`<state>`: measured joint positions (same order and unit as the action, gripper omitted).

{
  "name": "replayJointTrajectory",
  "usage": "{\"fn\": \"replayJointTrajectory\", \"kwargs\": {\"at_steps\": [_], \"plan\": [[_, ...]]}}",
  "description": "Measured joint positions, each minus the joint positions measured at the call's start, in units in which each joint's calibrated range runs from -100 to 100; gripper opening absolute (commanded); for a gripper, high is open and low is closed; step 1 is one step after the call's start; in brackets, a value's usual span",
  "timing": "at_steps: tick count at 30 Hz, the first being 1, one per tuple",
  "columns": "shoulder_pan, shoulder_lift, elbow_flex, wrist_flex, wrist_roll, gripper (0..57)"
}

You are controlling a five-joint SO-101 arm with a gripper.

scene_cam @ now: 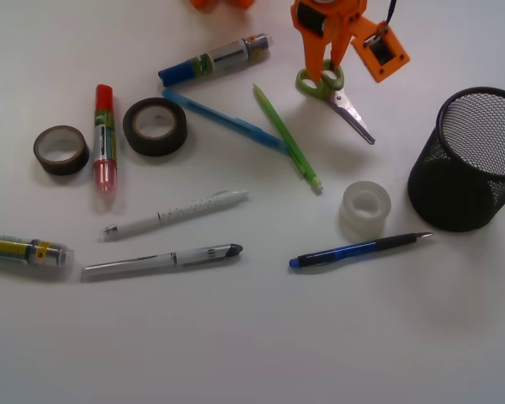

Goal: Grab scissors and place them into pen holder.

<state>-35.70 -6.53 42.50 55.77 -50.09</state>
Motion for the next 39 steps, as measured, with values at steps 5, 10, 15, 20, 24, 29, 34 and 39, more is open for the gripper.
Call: {"fn": "replayJointTrajectory", "kwargs": {"at_steps": [5,10,15,20,24,29,34,39], "plan": [[0.67,0.0,0.0,0.0,0.0,11.1],[1.41,0.09,1.8,-1.04,-0.34,11.1],[0.59,-0.26,8.27,-8.98,-1.56,11.1],[0.96,-1.39,12.4,-17.37,-1.76,11.2],[1.04,-1.22,12.76,-18.57,-1.76,11.2],[1.11,-1.05,13.12,-18.32,-1.81,7.6],[1.04,-1.05,13.21,-15.46,-1.81,0.2],[1.04,-1.22,13.03,-11.23,-1.86,0.2]]}}
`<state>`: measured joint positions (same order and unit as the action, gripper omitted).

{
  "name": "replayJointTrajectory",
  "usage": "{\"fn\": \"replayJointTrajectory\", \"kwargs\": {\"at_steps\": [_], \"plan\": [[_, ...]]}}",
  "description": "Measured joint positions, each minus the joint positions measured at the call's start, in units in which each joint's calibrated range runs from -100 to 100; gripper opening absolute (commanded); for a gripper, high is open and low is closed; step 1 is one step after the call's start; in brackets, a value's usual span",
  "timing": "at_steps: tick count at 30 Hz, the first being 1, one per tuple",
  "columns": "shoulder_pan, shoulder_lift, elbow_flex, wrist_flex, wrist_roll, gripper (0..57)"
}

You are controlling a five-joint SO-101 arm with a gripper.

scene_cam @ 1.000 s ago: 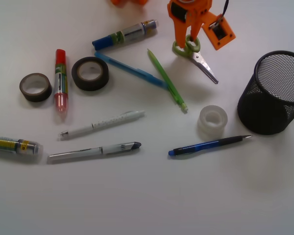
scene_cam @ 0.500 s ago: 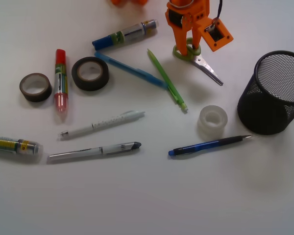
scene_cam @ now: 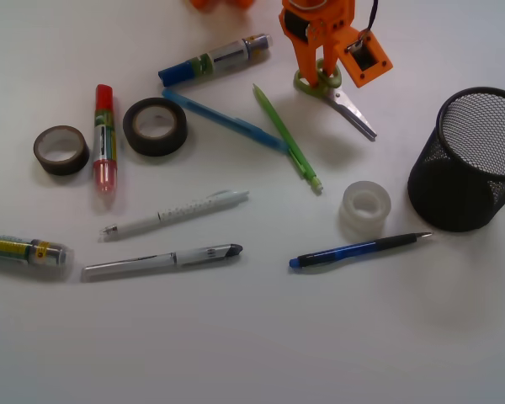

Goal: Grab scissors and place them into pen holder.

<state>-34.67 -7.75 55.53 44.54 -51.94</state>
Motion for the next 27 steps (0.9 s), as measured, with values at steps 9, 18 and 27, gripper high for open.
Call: {"fn": "replayJointTrajectory", "kwargs": {"at_steps": [9,18,27], "plan": [[-0.15,-2.87,-2.96,10.45,1.32,0.4],[4.22,-20.82,-9.52,27.39,5.27,0.4],[9.77,-37.72,-12.13,27.9,12.16,0.4]]}}
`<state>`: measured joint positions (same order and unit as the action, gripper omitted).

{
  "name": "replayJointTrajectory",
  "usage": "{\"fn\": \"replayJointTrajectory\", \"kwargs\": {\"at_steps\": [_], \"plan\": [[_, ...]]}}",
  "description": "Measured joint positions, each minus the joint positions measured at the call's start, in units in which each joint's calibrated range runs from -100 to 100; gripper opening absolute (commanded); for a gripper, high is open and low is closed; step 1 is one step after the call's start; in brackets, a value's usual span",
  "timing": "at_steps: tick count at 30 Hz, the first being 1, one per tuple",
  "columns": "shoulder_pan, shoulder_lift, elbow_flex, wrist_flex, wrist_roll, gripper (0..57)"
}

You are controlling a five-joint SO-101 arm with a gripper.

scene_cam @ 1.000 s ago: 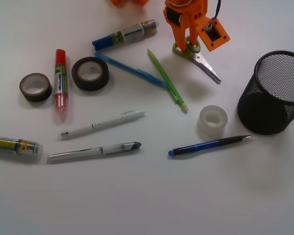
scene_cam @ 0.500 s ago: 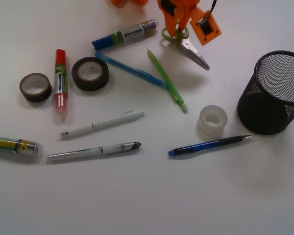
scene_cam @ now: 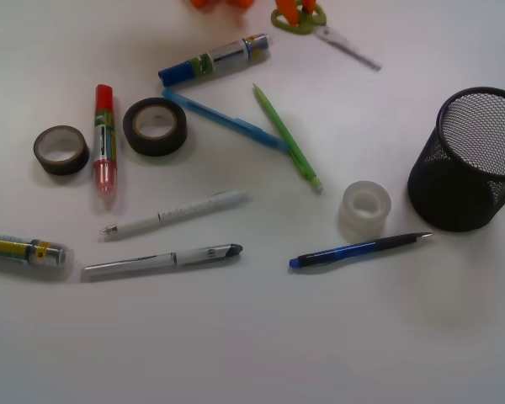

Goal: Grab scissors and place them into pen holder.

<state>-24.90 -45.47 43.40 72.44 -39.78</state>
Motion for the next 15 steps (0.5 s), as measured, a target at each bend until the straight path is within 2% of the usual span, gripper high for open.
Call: {"fn": "replayJointTrajectory", "kwargs": {"at_steps": [8,15], "plan": [[0.89,-4.01,-5.03,-13.05,3.76,0.3],[-5.92,9.93,-8.98,-31.1,2.98,0.3]]}}
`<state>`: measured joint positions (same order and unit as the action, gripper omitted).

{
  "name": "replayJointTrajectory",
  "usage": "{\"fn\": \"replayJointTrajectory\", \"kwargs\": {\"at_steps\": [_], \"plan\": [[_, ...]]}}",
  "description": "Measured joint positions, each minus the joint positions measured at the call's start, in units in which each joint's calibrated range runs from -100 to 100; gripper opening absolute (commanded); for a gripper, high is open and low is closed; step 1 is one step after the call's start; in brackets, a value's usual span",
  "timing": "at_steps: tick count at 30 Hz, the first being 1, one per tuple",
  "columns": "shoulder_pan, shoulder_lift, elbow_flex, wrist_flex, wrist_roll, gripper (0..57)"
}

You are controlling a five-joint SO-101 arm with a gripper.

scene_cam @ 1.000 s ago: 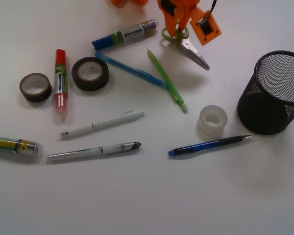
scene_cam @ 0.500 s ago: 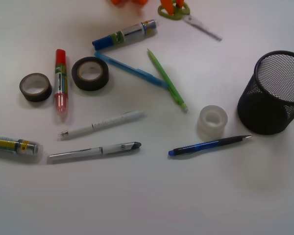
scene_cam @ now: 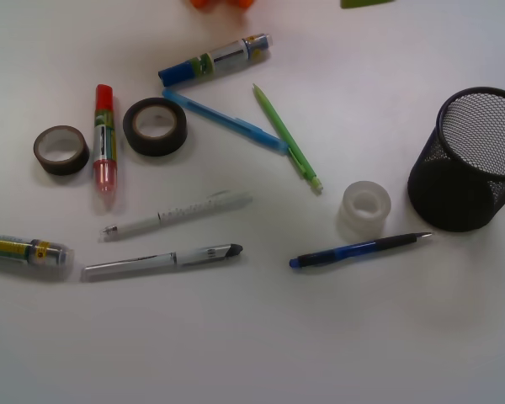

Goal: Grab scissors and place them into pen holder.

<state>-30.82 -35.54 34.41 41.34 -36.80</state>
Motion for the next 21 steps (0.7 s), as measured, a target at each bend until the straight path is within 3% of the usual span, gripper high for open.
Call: {"fn": "replayJointTrajectory", "kwargs": {"at_steps": [14,21], "plan": [[-3.4,56.62,-70.62,32.14,1.12,0.3],[-3.4,69.77,-99.19,44.49,1.42,0.3]]}}
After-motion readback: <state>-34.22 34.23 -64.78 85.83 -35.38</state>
